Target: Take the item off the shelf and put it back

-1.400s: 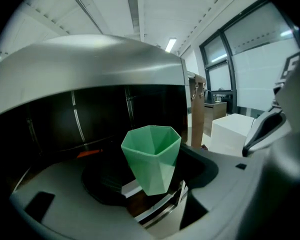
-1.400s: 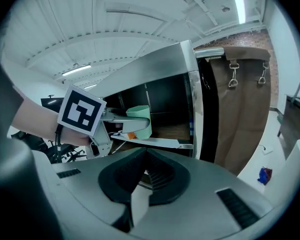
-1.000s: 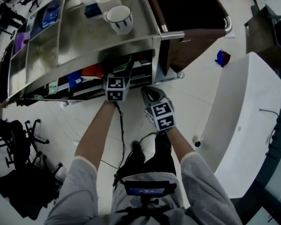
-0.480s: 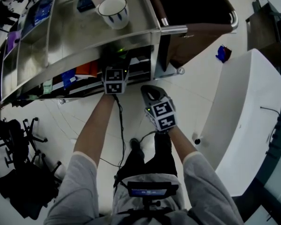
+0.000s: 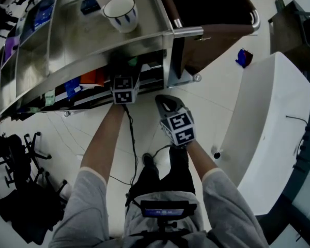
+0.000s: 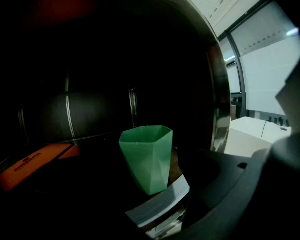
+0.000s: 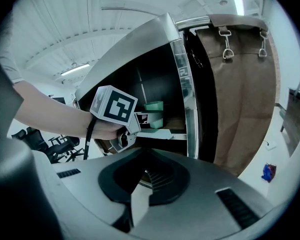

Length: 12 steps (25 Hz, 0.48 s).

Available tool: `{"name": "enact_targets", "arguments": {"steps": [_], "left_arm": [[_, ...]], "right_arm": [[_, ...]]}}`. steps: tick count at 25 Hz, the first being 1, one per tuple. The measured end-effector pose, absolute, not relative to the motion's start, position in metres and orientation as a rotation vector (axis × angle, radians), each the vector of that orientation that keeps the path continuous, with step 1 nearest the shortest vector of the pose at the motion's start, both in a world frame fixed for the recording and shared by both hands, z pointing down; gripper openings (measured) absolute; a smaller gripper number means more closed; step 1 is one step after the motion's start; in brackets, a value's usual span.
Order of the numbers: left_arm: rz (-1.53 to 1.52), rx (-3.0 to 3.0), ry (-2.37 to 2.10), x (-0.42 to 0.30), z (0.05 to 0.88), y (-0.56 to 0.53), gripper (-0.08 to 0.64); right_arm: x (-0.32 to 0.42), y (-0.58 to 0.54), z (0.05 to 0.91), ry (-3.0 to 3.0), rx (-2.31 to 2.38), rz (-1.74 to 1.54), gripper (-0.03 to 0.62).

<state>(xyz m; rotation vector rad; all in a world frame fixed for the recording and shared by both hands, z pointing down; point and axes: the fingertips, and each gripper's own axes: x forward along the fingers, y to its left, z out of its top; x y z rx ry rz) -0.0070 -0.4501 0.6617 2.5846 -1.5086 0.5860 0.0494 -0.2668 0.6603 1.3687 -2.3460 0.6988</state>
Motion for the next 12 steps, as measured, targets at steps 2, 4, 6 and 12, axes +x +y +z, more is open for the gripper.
{"name": "enact_targets", "arguments": {"steps": [2,4,6,12], "left_arm": [[0.596,2.581,-1.498,-0.008,0.664,-0.448,0.375],[0.599,2.580,-1.494,-0.008,0.664,-0.446,0.398],[0.586,2.586,-1.494,-0.008,0.661,-0.443,0.410],[0.581,2.579,-1.506,-0.017,0.651,-0.426,0.410]], "right_arm": [[0.048,-0.266,0.660,-2.350,1.369,0.697,0.011],[0.047,-0.263,0.661,-2.353,1.365,0.698,0.011],[0.045,-0.261,0.661,-2.351,1.362,0.703,0.011],[0.044,-0.254,0.657,-2.346,1.372,0.690,0.011]]}}
